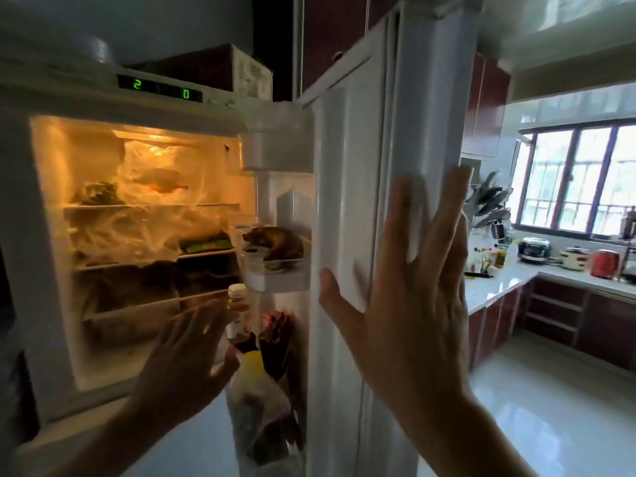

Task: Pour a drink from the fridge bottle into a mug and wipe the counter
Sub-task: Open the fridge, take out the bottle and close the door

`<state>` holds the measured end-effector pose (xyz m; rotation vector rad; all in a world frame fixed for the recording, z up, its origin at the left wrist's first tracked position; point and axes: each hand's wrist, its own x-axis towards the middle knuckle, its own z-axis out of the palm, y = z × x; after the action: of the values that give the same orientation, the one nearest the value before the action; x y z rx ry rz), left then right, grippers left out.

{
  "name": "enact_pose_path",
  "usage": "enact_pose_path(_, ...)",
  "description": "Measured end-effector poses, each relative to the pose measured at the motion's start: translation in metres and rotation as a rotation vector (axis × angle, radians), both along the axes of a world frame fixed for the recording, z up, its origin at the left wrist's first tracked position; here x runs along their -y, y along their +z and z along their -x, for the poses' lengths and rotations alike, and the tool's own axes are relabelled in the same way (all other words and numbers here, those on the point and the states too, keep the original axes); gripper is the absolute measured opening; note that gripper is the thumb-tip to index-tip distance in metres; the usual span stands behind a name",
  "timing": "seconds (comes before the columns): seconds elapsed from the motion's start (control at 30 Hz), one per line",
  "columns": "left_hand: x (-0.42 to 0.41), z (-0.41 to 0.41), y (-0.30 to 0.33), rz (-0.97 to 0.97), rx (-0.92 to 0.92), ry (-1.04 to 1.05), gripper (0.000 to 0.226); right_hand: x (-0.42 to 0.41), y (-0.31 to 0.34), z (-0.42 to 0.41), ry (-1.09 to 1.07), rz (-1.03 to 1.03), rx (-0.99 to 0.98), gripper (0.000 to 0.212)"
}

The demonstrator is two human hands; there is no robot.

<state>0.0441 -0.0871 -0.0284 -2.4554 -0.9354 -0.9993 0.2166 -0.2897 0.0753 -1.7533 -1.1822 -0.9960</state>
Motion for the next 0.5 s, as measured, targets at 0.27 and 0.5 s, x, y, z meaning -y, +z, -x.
enact_pose_path(0.27,-0.139,-0.089,-0.020,0.211,-0.167,0.126,0.088,0.001,-0.005,-0.033,-0.100,-0.056,0.006,0.105)
enact_pose_path(0.5,-0.175,-0.124,-0.024,0.509,-0.129,0.135,0.068,0.001,-0.005,-0.051,-0.137,-0.078,0.000,0.108)
